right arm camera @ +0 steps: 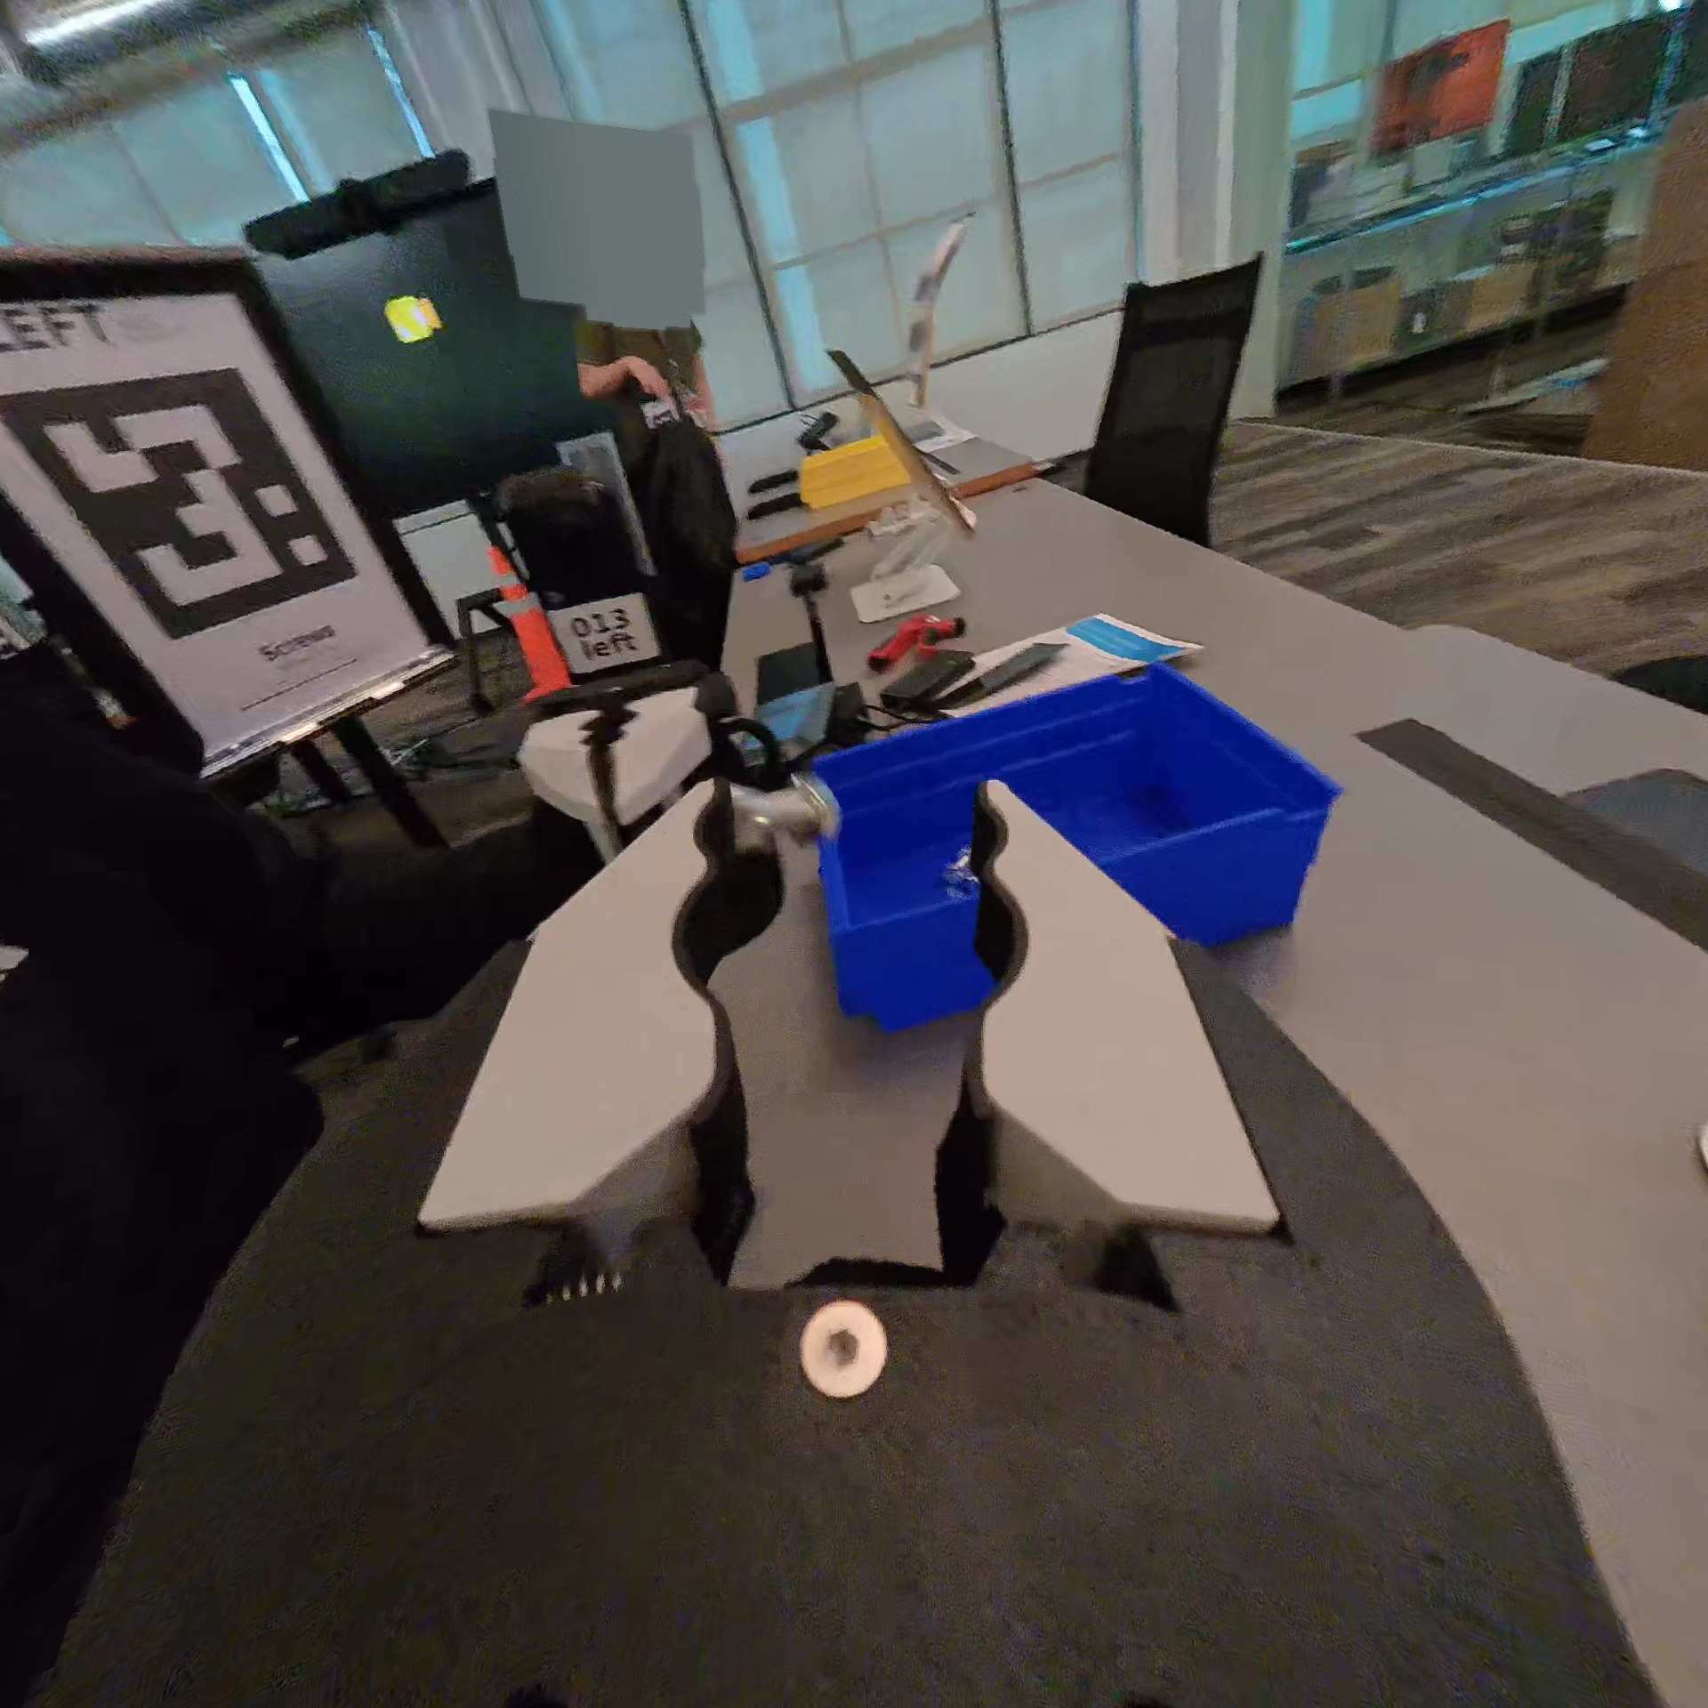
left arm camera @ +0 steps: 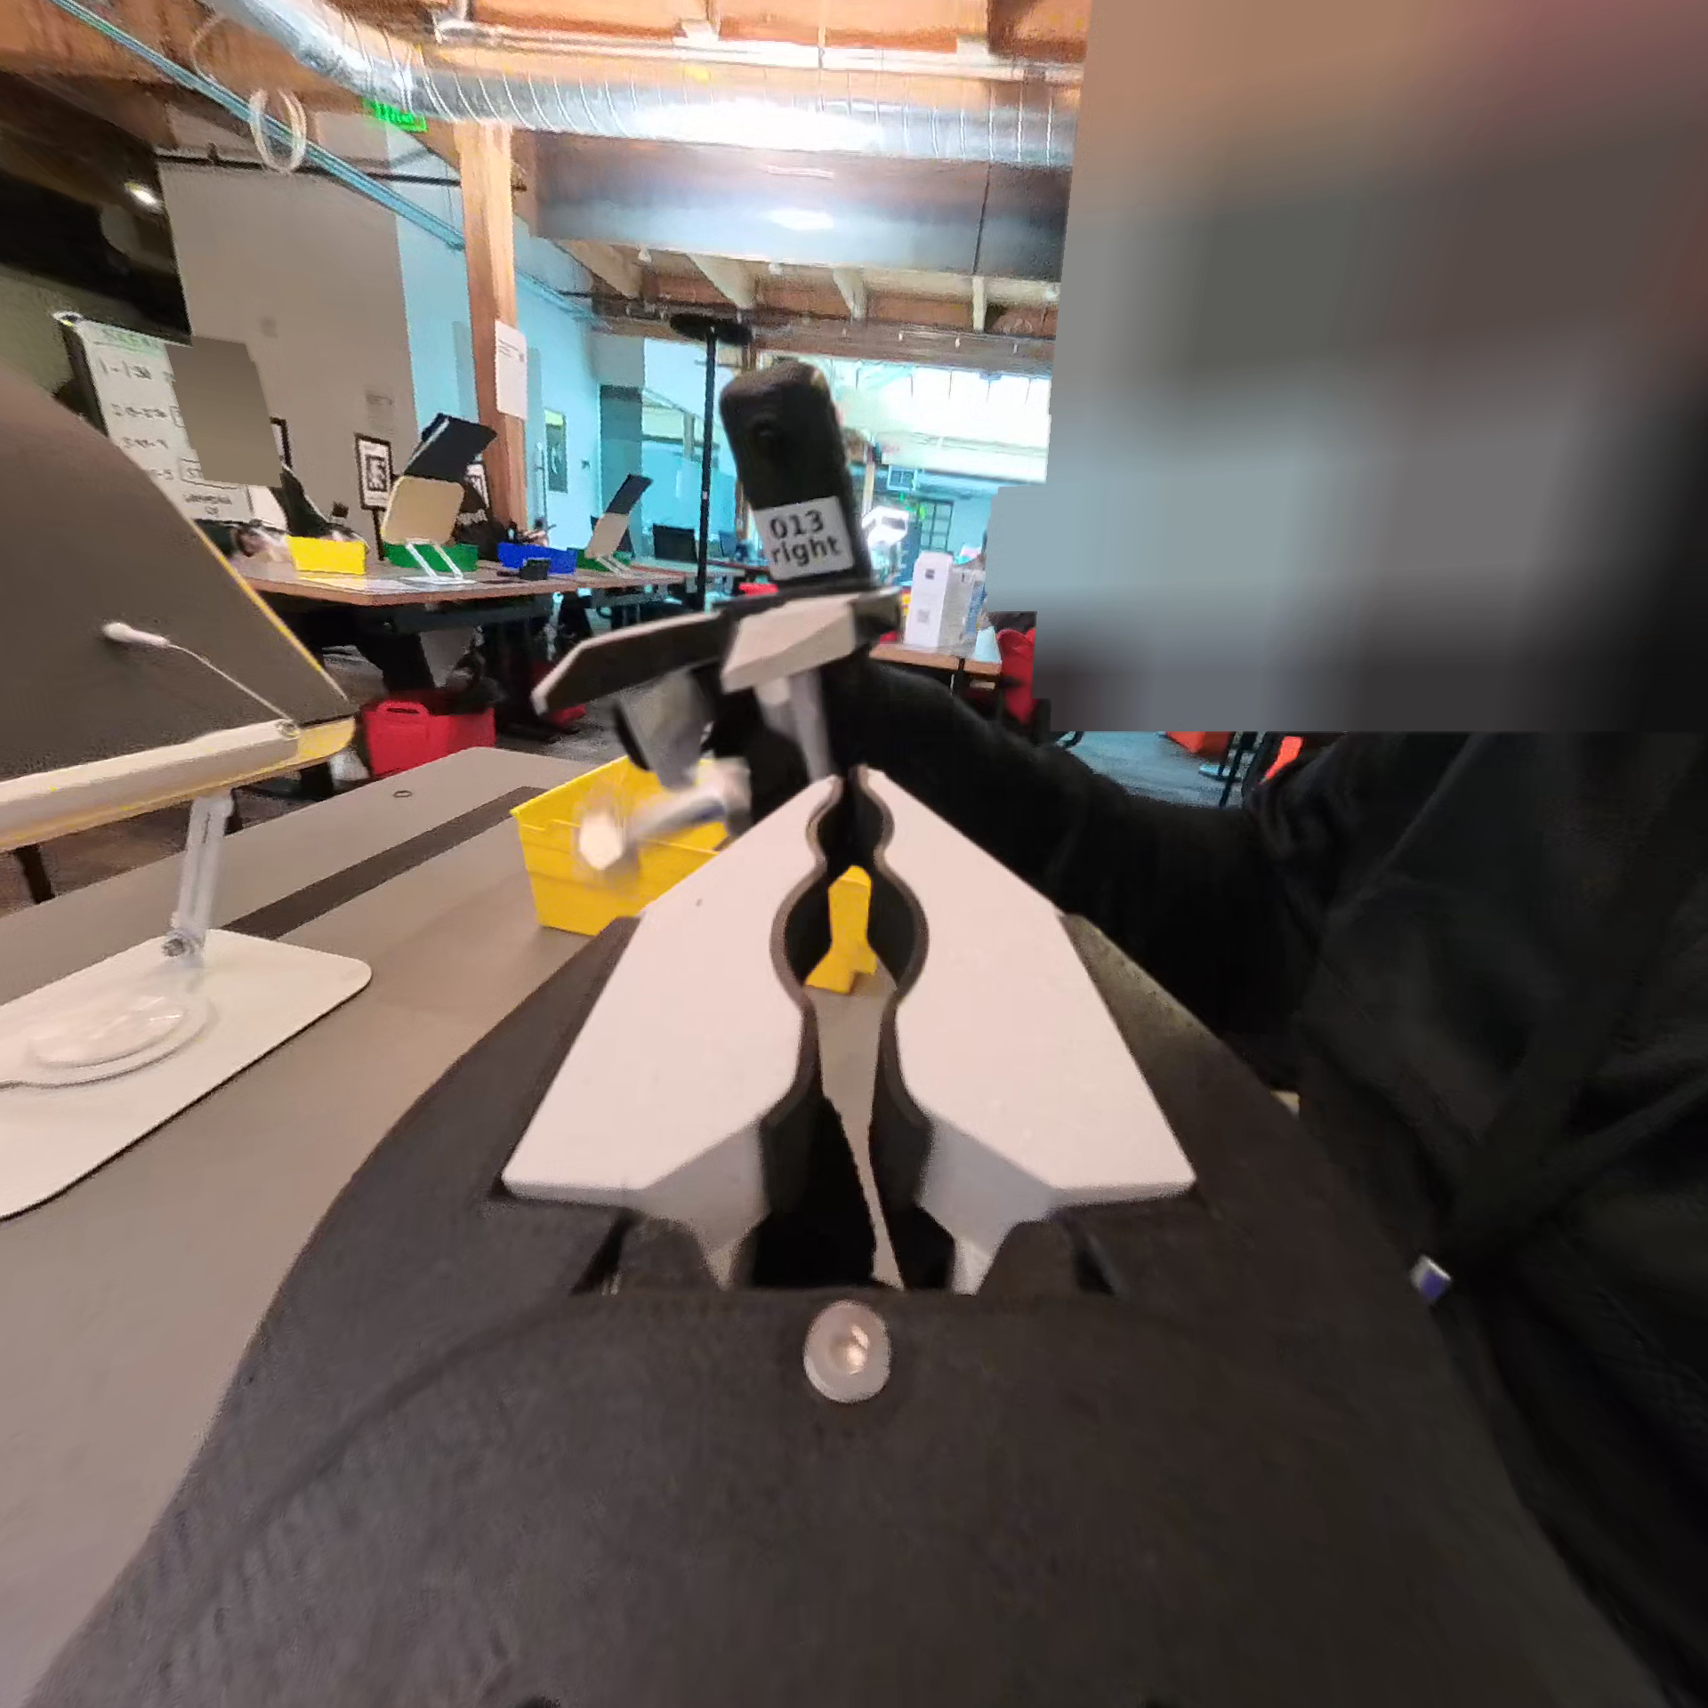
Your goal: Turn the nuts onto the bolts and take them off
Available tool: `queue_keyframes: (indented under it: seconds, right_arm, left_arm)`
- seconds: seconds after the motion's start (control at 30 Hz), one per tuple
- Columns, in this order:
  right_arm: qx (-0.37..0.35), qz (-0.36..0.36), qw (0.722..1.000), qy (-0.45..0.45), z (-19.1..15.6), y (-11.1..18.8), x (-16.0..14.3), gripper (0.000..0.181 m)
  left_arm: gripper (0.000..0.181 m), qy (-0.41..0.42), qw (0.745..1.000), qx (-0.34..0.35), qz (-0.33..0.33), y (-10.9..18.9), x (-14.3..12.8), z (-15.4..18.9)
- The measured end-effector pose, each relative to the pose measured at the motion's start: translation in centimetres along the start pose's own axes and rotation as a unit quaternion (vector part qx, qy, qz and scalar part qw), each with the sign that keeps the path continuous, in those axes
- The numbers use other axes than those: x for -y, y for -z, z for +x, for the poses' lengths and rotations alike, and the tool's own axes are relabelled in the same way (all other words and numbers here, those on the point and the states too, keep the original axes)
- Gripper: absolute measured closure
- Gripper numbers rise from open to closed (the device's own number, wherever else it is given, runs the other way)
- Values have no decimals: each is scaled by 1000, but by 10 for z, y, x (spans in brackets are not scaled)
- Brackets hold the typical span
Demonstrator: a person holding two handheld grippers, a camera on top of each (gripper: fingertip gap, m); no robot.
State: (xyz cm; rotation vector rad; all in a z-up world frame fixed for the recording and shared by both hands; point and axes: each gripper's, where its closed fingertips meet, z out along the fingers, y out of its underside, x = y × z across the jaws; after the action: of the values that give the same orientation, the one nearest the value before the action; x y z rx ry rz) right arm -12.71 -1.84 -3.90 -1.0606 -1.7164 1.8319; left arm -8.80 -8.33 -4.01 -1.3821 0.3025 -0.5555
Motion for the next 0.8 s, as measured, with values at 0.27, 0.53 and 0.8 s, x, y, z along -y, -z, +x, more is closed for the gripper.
queue_keyframes:
  seconds: [0.27, 0.53, 0.8]
  right_arm:
    - [24, -23, 999, -28, 15, 10, -16, 119]
    - [-56, -195, 978, -45, 46, 6, -111, 88]
    - [-22, -253, 965, -69, 18, 4, -176, 92]
  left_arm:
    - [181, 11, 999, 8, -33, 11, -15, -12]
    - [174, 5, 977, 104, -186, 42, -71, -39]
    - [164, 72, 926, 54, -366, 52, -195, 29]
